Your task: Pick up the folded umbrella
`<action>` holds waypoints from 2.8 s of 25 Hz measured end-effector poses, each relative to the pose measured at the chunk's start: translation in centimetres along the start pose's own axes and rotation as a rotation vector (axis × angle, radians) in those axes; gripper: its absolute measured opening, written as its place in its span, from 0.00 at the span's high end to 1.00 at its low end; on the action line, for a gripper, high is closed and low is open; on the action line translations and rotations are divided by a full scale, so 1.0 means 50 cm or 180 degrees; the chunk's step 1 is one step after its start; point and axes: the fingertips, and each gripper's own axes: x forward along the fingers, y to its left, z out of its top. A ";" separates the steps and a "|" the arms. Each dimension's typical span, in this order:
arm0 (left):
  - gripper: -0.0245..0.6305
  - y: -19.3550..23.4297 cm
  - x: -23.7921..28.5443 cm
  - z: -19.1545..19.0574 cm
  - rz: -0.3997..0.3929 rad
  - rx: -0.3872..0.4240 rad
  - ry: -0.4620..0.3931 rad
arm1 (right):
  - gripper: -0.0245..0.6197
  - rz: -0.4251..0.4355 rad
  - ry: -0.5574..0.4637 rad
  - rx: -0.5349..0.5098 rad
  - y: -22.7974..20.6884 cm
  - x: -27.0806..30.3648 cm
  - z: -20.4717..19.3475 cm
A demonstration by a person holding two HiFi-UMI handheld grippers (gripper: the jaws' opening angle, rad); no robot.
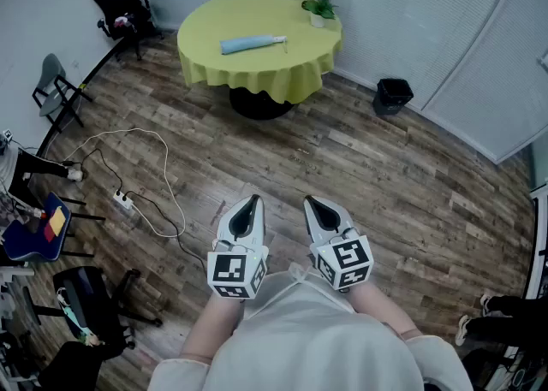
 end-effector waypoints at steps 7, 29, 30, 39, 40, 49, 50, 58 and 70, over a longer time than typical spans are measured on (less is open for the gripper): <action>0.95 -0.017 0.023 -0.007 -0.0044 0.0005 0.0064 | 0.96 0.0002 0.0043 -0.0004 -0.025 0.004 -0.002; 0.96 0.009 0.145 -0.058 -0.0067 0.0111 0.0220 | 0.96 0.0148 0.0290 0.0225 -0.141 0.106 -0.055; 0.96 0.026 0.158 -0.058 -0.0070 0.0109 0.0223 | 0.96 0.0118 0.0282 0.0214 -0.146 0.127 -0.050; 0.95 0.252 0.338 -0.023 -0.0058 0.0080 0.0188 | 0.96 0.0004 0.0345 0.0089 -0.151 0.390 0.012; 0.95 0.284 0.359 -0.015 -0.0065 0.0079 0.0181 | 0.96 -0.0005 0.0341 0.0078 -0.148 0.426 0.024; 0.95 0.566 0.488 0.062 -0.0145 0.0045 0.0168 | 0.96 -0.0053 0.0356 0.0091 -0.081 0.721 0.111; 0.95 0.592 0.498 0.066 -0.0138 0.0028 0.0170 | 0.96 -0.0050 0.0368 0.0080 -0.074 0.746 0.118; 0.95 0.698 0.592 0.050 -0.0073 -0.0177 0.0250 | 0.96 0.0053 0.0423 -0.0046 -0.079 0.891 0.136; 0.95 0.789 0.862 0.099 0.0224 -0.0025 0.0296 | 0.96 0.0369 0.0406 0.0150 -0.250 1.161 0.208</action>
